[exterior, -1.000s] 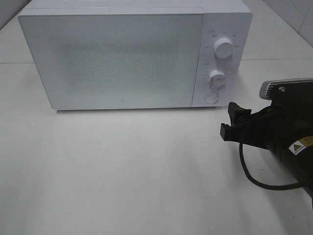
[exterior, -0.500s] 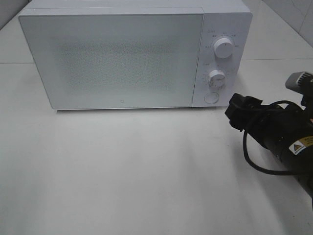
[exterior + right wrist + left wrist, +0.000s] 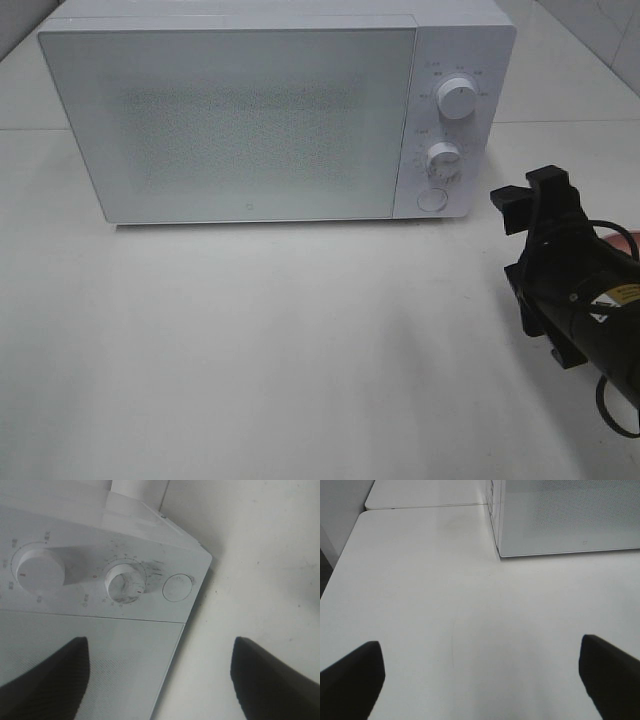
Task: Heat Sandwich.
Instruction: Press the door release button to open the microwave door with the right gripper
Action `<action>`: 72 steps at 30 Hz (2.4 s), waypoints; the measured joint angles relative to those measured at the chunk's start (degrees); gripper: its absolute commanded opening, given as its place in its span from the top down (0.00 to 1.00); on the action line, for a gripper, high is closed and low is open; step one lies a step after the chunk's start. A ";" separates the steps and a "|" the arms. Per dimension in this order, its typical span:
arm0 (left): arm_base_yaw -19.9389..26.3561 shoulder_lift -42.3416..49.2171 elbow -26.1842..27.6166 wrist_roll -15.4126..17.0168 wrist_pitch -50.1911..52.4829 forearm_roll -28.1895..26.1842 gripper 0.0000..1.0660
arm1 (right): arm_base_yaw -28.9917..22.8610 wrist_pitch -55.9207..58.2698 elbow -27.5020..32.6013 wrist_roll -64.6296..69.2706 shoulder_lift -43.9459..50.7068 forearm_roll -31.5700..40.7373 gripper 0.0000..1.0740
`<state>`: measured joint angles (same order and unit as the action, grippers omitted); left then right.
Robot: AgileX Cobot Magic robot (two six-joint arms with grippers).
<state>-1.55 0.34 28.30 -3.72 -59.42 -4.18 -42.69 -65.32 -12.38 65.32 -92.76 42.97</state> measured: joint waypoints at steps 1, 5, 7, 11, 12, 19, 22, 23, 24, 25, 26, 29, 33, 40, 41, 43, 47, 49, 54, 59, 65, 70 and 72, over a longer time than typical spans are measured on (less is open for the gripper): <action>0.00 0.00 0.00 0.00 0.00 0.00 0.05 | 0.00 0.17 0.00 2.41 0.00 -0.11 0.32; 0.00 0.00 0.00 0.00 0.00 0.00 0.05 | 0.00 0.40 0.00 8.14 0.00 -0.17 0.43; 0.00 0.00 0.00 0.00 0.00 0.00 0.05 | 0.00 0.57 0.00 9.97 0.00 -0.17 0.53; 0.00 0.00 0.00 0.00 0.00 0.00 0.05 | 0.00 0.97 0.00 11.12 0.00 -0.17 0.80; 0.00 0.00 0.00 0.00 0.00 0.00 0.05 | 0.00 1.60 0.00 11.23 0.00 -0.17 0.96; 0.00 0.00 0.00 0.00 0.00 0.00 0.05 | 0.00 2.58 0.00 11.46 0.00 -0.69 1.00; 0.00 0.00 0.00 0.00 0.00 0.00 0.05 | 0.00 2.69 0.00 11.57 0.00 -1.09 1.00; 0.00 0.00 0.00 0.00 0.00 0.00 0.05 | 0.00 2.69 0.00 11.57 0.00 -1.09 1.00; 0.00 0.00 0.00 0.00 0.00 0.00 0.05 | 0.00 2.69 0.00 11.57 0.00 -1.09 1.00; 0.00 0.00 0.00 0.00 0.00 0.00 0.05 | 0.00 2.98 0.00 11.63 0.00 -1.15 1.00; 0.00 0.00 0.00 0.00 0.00 0.00 0.05 | 0.00 3.44 -0.11 11.63 0.00 -1.20 1.00; 0.00 0.00 0.00 0.00 0.00 0.00 0.05 | 0.00 5.90 -1.20 11.63 -0.17 -1.26 1.00; 0.00 0.00 0.00 0.00 0.00 0.00 0.05 | 0.00 7.05 -2.81 11.63 -1.09 -1.60 1.00; 0.00 0.00 0.00 0.00 0.00 0.00 0.05 | 0.00 8.02 -5.56 11.63 -5.04 -2.18 1.00; 0.00 0.00 0.00 0.00 0.00 0.00 0.05 | 0.00 8.02 -5.56 11.63 -5.04 -2.18 1.00; 0.00 0.00 0.00 0.00 0.00 0.00 0.05 | 0.52 8.54 -6.30 11.57 -5.96 -2.58 1.00; 0.00 0.00 0.00 0.00 0.00 0.00 0.05 | 3.15 10.66 -7.73 11.12 -6.42 -4.13 1.00; 0.00 0.00 0.00 0.00 0.00 0.00 0.05 | 4.70 11.46 -8.71 10.54 -6.82 -4.98 1.00; 0.00 0.00 0.00 0.00 0.00 0.00 0.05 | 8.25 13.35 -11.23 9.68 -8.71 -7.39 1.00; 0.00 0.00 0.00 0.00 0.00 0.00 0.05 | 11.63 15.07 -15.01 9.63 -11.75 -10.71 1.00; 0.00 0.00 0.00 0.00 0.00 0.00 0.05 | 14.21 16.04 -18.05 9.57 -14.21 -13.12 1.00; 0.00 0.00 0.00 0.00 0.00 0.00 0.05 | 15.64 17.59 -21.54 9.63 -16.50 -14.90 1.00; 0.00 0.00 0.00 0.00 0.00 0.00 0.05 | 16.10 17.65 -22.92 9.63 -17.25 -15.70 1.00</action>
<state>-1.55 0.34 28.30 -3.72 -59.42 -4.18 -26.59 -47.67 -35.29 74.94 -110.01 27.27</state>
